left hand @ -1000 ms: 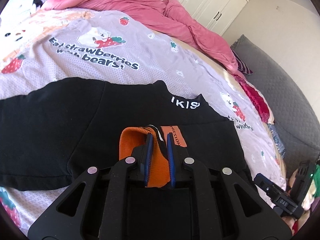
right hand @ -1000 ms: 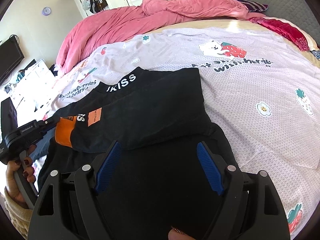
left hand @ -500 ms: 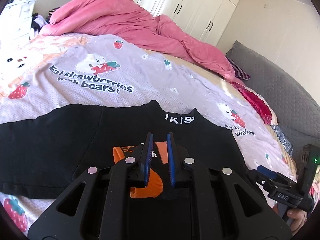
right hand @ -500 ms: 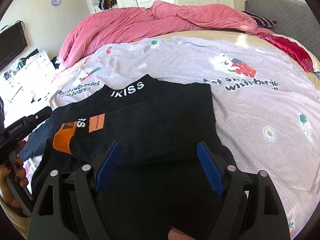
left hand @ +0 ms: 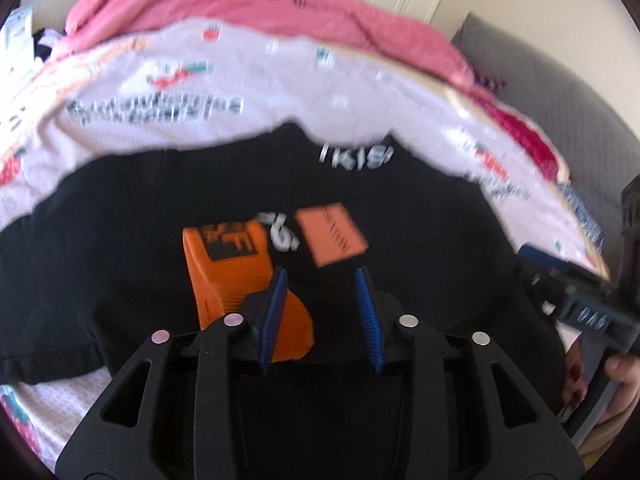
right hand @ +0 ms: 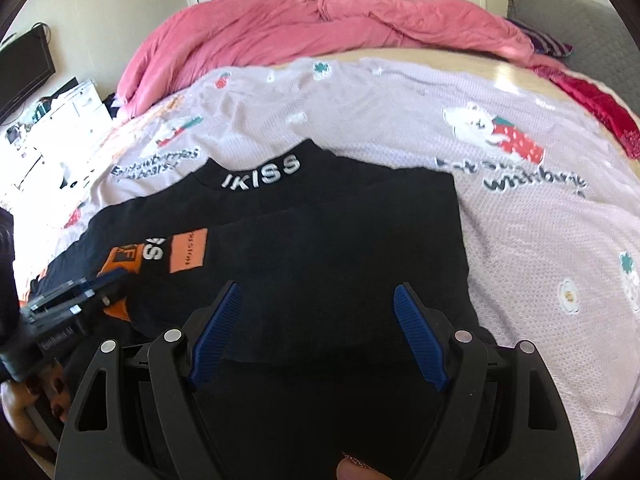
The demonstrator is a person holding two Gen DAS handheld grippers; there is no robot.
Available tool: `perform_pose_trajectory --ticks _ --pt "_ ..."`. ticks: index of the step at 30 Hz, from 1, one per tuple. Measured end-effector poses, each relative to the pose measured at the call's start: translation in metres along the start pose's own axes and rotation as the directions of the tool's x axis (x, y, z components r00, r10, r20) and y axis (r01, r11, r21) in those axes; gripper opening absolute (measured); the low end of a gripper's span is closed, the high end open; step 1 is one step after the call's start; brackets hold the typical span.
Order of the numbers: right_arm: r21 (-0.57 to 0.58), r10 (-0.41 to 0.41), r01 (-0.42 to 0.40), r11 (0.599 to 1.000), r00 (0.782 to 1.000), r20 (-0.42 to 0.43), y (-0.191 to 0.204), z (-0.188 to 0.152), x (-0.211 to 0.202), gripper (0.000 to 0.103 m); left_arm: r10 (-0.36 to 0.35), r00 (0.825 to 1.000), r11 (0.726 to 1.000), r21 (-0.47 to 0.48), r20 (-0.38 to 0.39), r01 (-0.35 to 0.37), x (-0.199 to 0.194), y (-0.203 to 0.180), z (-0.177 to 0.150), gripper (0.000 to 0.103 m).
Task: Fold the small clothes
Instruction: 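Withdraw the left gripper from the folded sleeve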
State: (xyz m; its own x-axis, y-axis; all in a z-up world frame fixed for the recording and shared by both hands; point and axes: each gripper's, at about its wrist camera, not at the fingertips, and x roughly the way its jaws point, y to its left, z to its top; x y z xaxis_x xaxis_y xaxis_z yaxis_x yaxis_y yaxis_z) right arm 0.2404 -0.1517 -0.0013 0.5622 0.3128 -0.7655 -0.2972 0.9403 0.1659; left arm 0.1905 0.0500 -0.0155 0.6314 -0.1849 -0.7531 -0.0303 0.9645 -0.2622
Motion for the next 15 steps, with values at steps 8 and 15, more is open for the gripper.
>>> perform_pose_trajectory --ticks 8,15 --pt "0.060 -0.048 0.055 0.997 0.992 -0.115 -0.029 -0.014 0.028 0.078 -0.023 0.997 0.996 -0.083 -0.069 0.017 0.011 0.022 -0.009 0.039" --pt "0.058 -0.029 0.035 0.998 0.995 -0.093 -0.032 -0.023 0.020 0.078 -0.014 0.999 0.997 -0.074 -0.047 0.010 0.004 0.017 -0.008 0.042"
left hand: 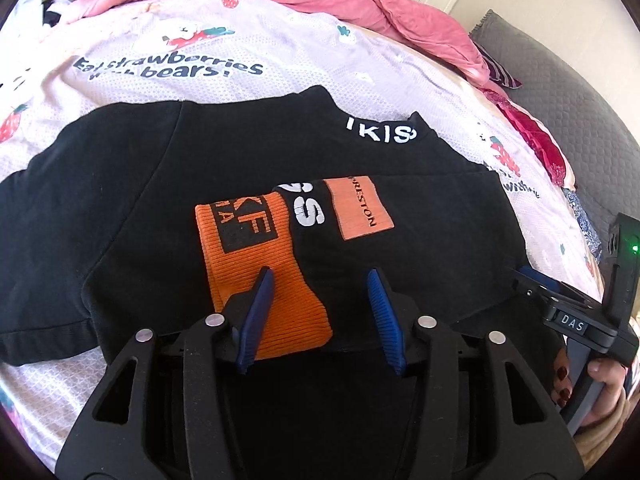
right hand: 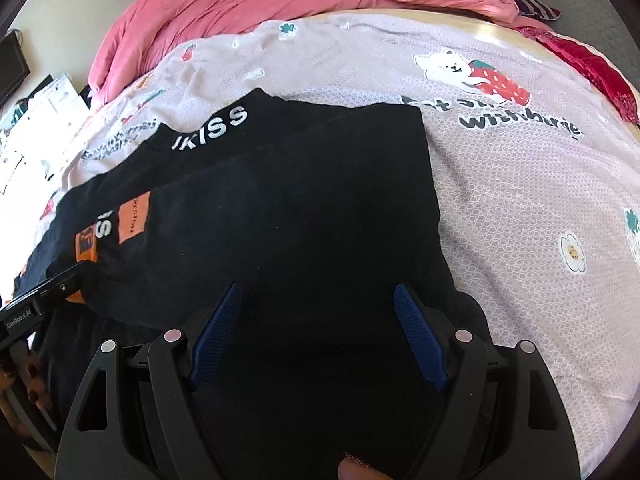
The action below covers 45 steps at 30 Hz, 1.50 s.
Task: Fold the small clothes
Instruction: 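Withdraw the left gripper from the folded sleeve, then move the left gripper to the other sleeve's orange cuff and grasp it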
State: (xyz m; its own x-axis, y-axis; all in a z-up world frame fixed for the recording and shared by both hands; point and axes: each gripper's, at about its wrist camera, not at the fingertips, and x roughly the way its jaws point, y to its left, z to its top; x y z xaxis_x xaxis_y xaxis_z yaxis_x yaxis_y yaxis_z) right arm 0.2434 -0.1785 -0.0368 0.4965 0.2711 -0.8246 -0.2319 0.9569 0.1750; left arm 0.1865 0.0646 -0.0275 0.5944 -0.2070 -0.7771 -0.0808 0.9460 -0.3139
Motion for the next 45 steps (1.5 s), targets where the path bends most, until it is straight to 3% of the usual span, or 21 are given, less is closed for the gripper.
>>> perform_pose_trajectory --ticks 7,15,16,18,29,34,40,45 --pt "0.036 0.033 -0.034 0.999 0.999 0.021 -0.006 -0.005 -0.016 0.078 0.019 0.999 1.000 0.003 0.031 -0.019 -0.011 -0.001 -0.002 0.045" --pt "0.020 0.063 -0.063 0.998 0.997 0.035 0.003 -0.011 -0.032 0.078 0.029 0.996 1.000 -0.003 0.089 -0.029 -0.030 -0.001 -0.005 0.058" --pt "0.018 0.070 -0.070 0.997 0.997 0.037 0.005 -0.011 -0.034 0.086 0.031 0.995 1.000 -0.005 0.090 -0.031 -0.031 -0.001 -0.005 0.059" --pt "0.012 0.078 -0.079 0.997 0.996 0.052 0.009 -0.011 -0.039 0.093 0.033 0.995 0.999 -0.011 0.098 -0.032 -0.033 0.000 -0.006 0.061" --pt "-0.056 0.134 -0.130 0.990 0.987 0.090 0.039 -0.009 -0.058 0.096 0.066 0.984 0.995 -0.083 0.163 -0.053 -0.055 0.017 -0.017 0.076" --pt "-0.088 0.155 -0.147 0.985 0.983 0.094 0.054 -0.007 -0.062 0.096 0.088 0.976 0.990 -0.127 0.201 -0.063 -0.068 0.030 -0.020 0.082" --pt "-0.127 0.179 -0.165 0.978 0.978 0.106 0.075 -0.004 -0.066 0.096 0.174 0.957 0.974 -0.183 0.231 -0.133 -0.078 0.048 -0.024 0.083" --pt "-0.160 0.206 -0.187 0.969 0.972 0.109 0.093 -0.001 -0.068 0.097 0.208 0.944 0.962 -0.227 0.256 -0.151 -0.087 0.061 -0.026 0.086"
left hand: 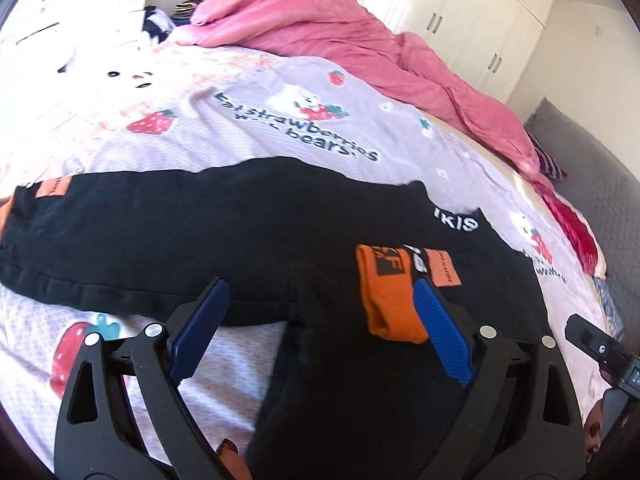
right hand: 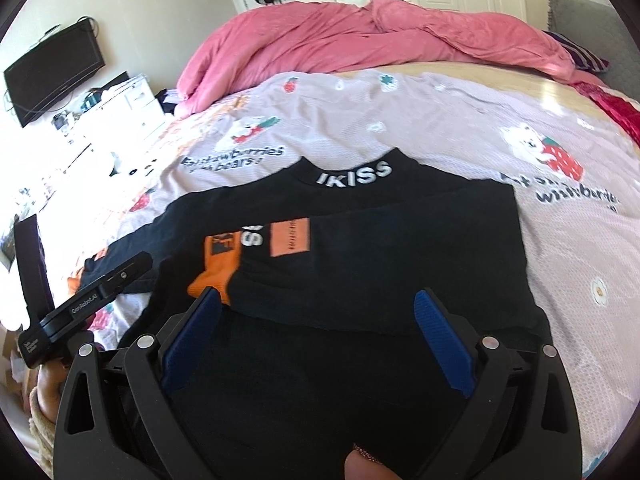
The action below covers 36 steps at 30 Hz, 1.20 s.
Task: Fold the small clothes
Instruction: 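Move the left gripper to the other sleeve's orange cuff and grasp it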
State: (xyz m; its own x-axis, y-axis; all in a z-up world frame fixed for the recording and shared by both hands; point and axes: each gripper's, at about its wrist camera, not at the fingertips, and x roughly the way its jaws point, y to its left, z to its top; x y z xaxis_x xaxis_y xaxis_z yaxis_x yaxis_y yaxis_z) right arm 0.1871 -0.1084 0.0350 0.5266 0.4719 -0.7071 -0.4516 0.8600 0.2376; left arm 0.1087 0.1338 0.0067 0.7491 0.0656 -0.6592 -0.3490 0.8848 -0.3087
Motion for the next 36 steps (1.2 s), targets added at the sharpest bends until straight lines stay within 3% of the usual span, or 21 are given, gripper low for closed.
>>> perform_pose_trajectory --ticks 10,15,25,36 --pt "-0.092 0.037 -0.036 0.995 0.999 0.010 0.038 0.006 0.013 0.098 0.057 0.997 0.991 -0.125 0.044 -0.051 -0.012 0.040 0.008 0.089" --pt "-0.112 0.069 -0.069 0.991 0.998 -0.006 0.056 0.008 0.023 0.098 0.125 0.988 0.978 -0.177 0.091 -0.107 -0.022 0.059 0.012 0.091" --pt "-0.177 0.112 -0.113 0.978 0.994 -0.016 0.093 0.014 0.032 0.098 0.278 0.943 0.922 -0.325 0.182 -0.209 -0.049 0.100 0.017 0.091" --pt "-0.247 0.173 -0.173 0.954 0.985 -0.020 0.137 0.019 0.038 0.098 0.366 0.916 0.863 -0.427 0.163 -0.269 -0.057 0.140 0.014 0.093"
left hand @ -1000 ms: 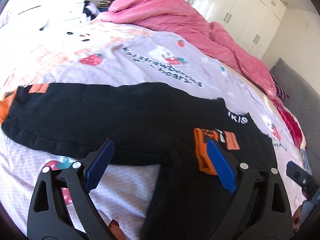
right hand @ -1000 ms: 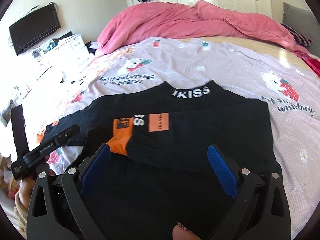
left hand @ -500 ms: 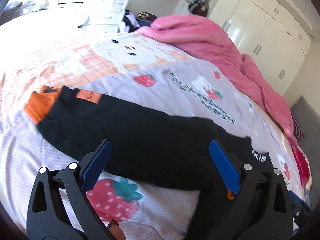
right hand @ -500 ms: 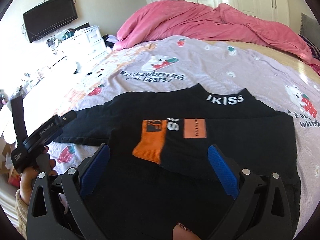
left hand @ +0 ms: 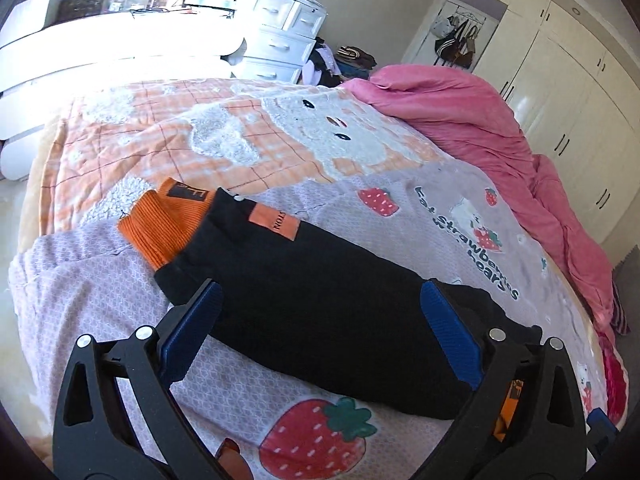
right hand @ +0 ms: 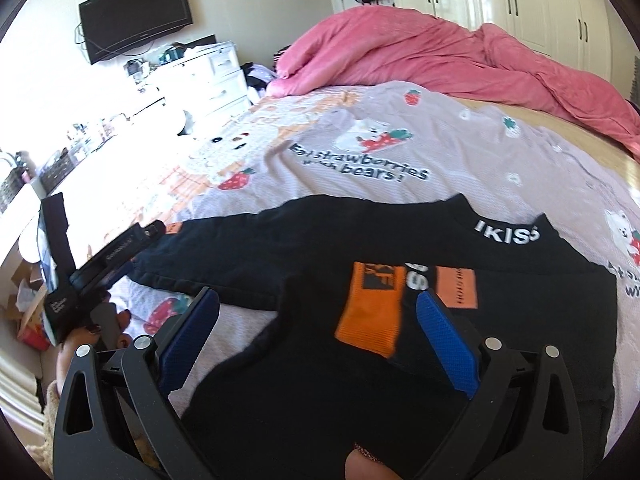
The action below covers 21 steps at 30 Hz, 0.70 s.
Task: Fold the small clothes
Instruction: 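Move the left gripper to the other sleeve's orange cuff and grasp it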
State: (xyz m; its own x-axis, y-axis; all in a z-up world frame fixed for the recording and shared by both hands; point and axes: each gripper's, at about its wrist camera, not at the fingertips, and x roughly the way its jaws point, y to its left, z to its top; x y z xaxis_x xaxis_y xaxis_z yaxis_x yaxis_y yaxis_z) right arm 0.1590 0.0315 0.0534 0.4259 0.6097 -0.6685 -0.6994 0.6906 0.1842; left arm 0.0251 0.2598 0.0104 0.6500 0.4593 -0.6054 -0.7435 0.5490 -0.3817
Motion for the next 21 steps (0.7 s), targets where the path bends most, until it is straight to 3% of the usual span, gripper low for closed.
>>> perform_pose_trajectory --ticks 21 --pt "-0.073 0.086 -0.090 0.993 0.994 -0.060 0.055 0.006 0.029 0.098 0.100 0.995 0.986 -0.135 -0.022 -0.102 0.013 0.053 0.010 0.093"
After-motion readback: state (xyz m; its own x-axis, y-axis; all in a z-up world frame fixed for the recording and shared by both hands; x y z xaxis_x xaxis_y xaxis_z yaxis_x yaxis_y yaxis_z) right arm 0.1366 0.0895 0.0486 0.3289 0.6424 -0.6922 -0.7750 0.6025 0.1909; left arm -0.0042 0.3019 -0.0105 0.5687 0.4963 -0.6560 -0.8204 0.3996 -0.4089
